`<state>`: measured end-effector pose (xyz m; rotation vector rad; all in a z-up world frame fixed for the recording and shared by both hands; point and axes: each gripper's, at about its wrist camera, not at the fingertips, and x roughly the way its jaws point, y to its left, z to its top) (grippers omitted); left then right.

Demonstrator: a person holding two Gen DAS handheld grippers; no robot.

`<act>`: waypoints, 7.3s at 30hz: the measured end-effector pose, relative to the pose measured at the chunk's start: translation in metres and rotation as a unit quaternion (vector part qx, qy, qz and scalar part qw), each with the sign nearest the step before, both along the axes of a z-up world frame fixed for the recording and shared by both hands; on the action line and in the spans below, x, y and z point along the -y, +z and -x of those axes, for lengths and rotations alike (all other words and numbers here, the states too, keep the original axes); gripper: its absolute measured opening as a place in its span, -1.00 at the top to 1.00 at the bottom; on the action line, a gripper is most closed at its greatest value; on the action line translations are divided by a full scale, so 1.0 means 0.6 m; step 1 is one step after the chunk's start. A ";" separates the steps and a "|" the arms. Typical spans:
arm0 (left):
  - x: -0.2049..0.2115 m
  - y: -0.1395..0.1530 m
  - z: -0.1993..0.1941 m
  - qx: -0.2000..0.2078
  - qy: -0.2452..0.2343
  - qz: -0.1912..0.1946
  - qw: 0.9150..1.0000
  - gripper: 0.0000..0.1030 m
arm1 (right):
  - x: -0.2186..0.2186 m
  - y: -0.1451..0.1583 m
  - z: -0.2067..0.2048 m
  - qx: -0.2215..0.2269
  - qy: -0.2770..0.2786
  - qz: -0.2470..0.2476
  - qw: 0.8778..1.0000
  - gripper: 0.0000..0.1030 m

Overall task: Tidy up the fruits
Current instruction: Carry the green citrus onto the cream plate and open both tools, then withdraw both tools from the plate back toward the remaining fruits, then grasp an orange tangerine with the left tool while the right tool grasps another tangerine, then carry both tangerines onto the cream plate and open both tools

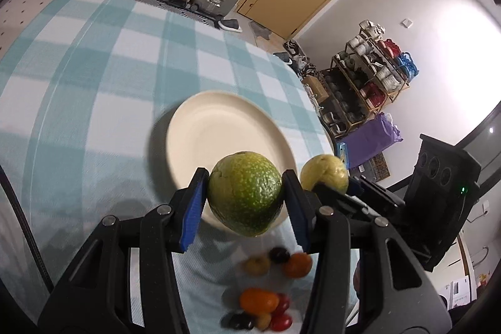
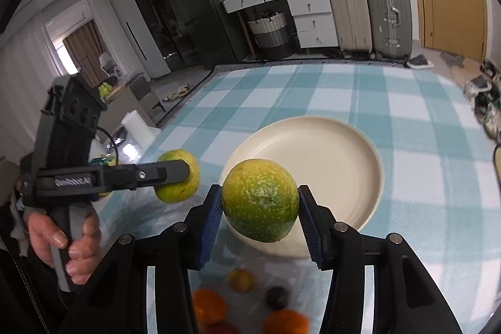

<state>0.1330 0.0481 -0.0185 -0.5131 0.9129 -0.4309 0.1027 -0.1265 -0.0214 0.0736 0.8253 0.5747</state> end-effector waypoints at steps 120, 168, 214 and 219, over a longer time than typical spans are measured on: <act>0.068 -0.095 0.221 0.011 0.071 -0.228 0.971 -0.97 | 0.082 -0.095 0.181 0.016 -0.101 -0.018 0.995 -0.99; 0.115 -0.116 0.173 -0.034 -0.024 -0.133 0.990 -0.92 | 0.118 -0.111 0.167 -0.035 -0.082 -0.077 0.993 0.22; 0.087 -0.030 0.139 0.026 -0.073 -0.083 0.994 0.33 | 0.083 -0.079 0.147 -0.016 -0.054 -0.064 0.996 0.22; 0.073 -0.002 0.109 0.040 -0.064 -0.077 0.994 0.33 | 0.073 -0.070 0.129 -0.010 -0.047 -0.062 0.997 0.22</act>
